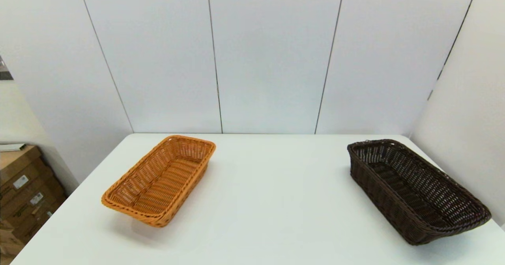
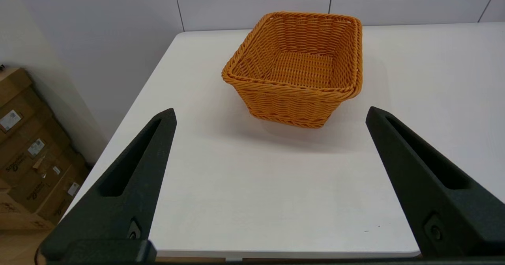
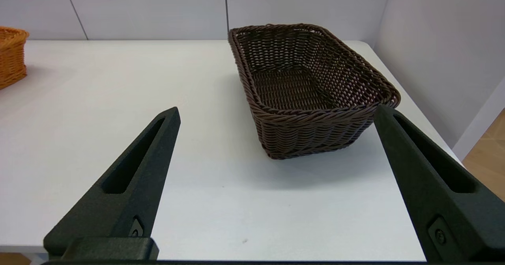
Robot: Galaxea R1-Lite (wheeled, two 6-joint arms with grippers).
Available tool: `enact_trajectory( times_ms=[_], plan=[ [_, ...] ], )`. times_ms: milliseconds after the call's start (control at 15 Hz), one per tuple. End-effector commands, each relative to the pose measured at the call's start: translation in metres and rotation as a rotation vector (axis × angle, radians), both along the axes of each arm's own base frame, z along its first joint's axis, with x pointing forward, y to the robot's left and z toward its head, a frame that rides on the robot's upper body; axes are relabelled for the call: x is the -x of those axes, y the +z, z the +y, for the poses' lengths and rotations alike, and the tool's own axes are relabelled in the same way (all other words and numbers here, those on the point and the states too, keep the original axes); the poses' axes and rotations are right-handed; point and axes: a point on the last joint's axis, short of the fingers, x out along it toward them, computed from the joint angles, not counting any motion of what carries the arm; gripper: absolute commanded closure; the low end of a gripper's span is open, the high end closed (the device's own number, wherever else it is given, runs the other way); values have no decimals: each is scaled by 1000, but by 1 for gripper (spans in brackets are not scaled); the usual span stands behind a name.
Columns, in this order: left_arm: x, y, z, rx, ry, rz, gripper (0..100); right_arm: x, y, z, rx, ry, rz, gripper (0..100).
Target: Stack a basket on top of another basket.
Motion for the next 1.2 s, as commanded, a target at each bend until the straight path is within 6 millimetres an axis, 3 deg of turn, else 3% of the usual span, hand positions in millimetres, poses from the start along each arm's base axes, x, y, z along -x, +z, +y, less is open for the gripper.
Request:
enact_trajectory(
  times_ms=[67, 1200],
  plan=[
    [0, 0, 0, 0, 0, 0, 0, 0, 0, 0, 0, 1, 1, 0],
    [0, 0, 0, 2, 1, 0, 0, 0, 0, 0, 0, 0, 1, 0]
  ],
)
